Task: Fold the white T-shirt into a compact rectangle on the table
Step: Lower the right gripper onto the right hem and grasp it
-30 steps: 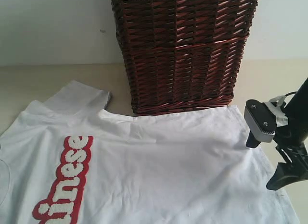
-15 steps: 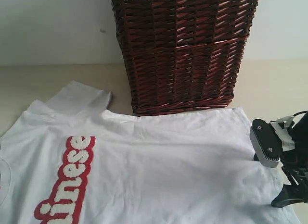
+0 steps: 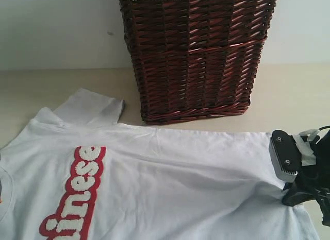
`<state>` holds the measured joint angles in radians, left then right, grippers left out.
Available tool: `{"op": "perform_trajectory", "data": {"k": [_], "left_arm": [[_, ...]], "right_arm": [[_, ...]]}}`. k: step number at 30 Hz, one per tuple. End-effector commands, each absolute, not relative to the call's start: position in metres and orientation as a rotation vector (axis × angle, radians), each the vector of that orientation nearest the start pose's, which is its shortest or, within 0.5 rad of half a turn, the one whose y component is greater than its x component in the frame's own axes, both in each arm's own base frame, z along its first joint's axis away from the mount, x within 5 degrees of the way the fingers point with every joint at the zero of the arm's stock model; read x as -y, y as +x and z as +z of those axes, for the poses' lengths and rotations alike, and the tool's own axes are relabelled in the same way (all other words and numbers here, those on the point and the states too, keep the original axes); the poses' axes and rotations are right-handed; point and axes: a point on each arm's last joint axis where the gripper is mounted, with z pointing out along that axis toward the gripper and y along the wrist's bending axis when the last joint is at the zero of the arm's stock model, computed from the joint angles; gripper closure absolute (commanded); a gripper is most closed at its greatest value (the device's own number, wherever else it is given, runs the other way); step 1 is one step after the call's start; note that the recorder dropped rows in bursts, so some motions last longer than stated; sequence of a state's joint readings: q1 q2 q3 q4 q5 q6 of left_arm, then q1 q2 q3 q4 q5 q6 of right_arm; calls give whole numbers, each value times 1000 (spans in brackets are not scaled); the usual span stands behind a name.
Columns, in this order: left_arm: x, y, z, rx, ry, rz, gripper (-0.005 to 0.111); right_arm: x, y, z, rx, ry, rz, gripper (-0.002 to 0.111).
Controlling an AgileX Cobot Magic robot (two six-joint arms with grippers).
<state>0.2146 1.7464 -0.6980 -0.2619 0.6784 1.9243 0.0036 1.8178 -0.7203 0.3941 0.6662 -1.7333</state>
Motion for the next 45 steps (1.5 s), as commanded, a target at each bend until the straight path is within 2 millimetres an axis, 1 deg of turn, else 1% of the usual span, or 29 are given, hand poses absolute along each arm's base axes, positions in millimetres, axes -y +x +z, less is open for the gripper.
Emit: {"op": "perform_trajectory", "data": {"k": [1, 45], "left_arm": [[-38, 238, 102, -2244, 2078, -257, 2], [-37, 237, 102, -2264, 2055, -271, 2]], "right_arm": [[-12, 241, 62, -2282, -2129, 239, 108], [-13, 240, 62, -2292, -2117, 252, 108]]}}
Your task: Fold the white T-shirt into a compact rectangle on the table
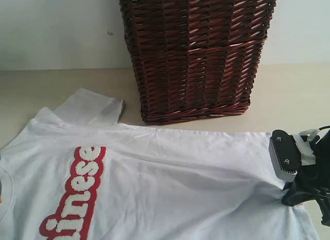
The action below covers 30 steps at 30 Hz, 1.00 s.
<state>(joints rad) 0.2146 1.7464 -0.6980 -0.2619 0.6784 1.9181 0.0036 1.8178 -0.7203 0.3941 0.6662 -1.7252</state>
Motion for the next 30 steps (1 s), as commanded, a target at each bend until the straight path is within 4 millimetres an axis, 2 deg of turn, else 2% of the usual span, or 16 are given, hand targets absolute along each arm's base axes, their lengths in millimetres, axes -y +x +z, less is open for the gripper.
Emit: {"op": "perform_trajectory", "data": {"k": [1, 4, 6, 10, 12, 15, 17, 30], "left_arm": [[-37, 238, 102, -2268, 2045, -274, 2], [-36, 238, 102, -2276, 2019, -281, 11], [-35, 238, 102, -2279, 2010, -284, 28], [-35, 238, 102, -2279, 2008, -284, 72], [-35, 238, 102, -2280, 2009, -287, 87], [-35, 238, 102, -2307, 1982, -291, 100], [-35, 238, 102, -2308, 1984, -300, 107], [-35, 237, 102, -2305, 1987, -304, 107]], "right_arm": [[-13, 240, 62, -2292, -2117, 252, 108], [-13, 240, 62, -2292, -2117, 252, 108], [-13, 240, 62, -2292, -2117, 252, 108], [-13, 240, 62, -2292, -2117, 252, 108], [-13, 240, 62, -2292, -2117, 252, 108], [-13, 240, 62, -2292, -2117, 252, 108], [-13, 240, 62, -2292, -2117, 252, 108], [-13, 240, 62, -2292, -2117, 252, 108]]}}
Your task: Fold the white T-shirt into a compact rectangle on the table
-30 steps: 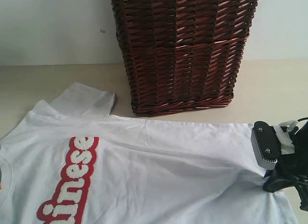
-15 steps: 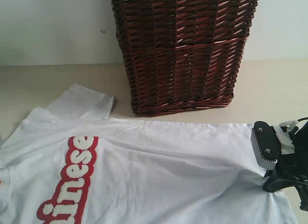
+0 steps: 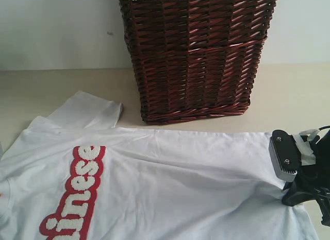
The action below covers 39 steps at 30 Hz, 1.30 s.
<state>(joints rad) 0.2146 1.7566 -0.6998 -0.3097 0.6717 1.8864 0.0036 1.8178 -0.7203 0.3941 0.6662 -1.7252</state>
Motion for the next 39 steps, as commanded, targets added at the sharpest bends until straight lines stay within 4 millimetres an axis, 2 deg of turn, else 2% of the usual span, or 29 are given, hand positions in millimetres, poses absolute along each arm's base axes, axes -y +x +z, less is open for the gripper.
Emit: {"op": "perform_trajectory", "data": {"k": [1, 27, 32, 39], "left_arm": [[-35, 237, 102, -2305, 1987, -304, 107], [-34, 237, 102, -2309, 1978, -315, 107], [-34, 237, 102, -2309, 1979, -318, 107], [-34, 237, 102, -2309, 1979, -318, 107]], "right_arm": [[-13, 240, 62, -2292, -2117, 252, 108], [-13, 239, 62, -2297, -2123, 274, 108], [-15, 240, 63, -2328, -2054, 282, 108], [-14, 246, 62, -2311, -2026, 189, 108]]}}
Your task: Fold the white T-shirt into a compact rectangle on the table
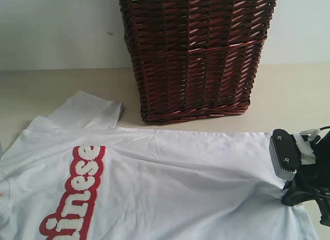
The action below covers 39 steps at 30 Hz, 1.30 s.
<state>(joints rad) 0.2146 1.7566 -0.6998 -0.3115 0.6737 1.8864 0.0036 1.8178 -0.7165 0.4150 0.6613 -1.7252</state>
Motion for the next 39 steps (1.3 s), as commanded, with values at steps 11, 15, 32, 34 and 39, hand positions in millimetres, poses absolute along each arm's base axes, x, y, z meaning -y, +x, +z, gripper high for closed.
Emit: {"op": "perform_trajectory", "data": {"k": [11, 15, 32, 34, 39], "left_arm": [[-34, 237, 102, -2309, 1979, -318, 107], [-34, 237, 102, -2309, 1979, -318, 107], [-36, 259, 256, -2185, 1581, 192, 107], [-35, 257, 276, -2214, 1511, 182, 107], [-32, 252, 326, -2099, 1446, 288, 107]], "right_arm": [[-13, 250, 62, -2334, -1958, 138, 108], [-12, 253, 62, -2317, -1953, 94, 108], [-13, 246, 177, -2290, -1646, -90, 108], [-12, 238, 189, -2338, -1682, -54, 108], [2, 232, 229, -2417, -1871, -164, 108]]}}
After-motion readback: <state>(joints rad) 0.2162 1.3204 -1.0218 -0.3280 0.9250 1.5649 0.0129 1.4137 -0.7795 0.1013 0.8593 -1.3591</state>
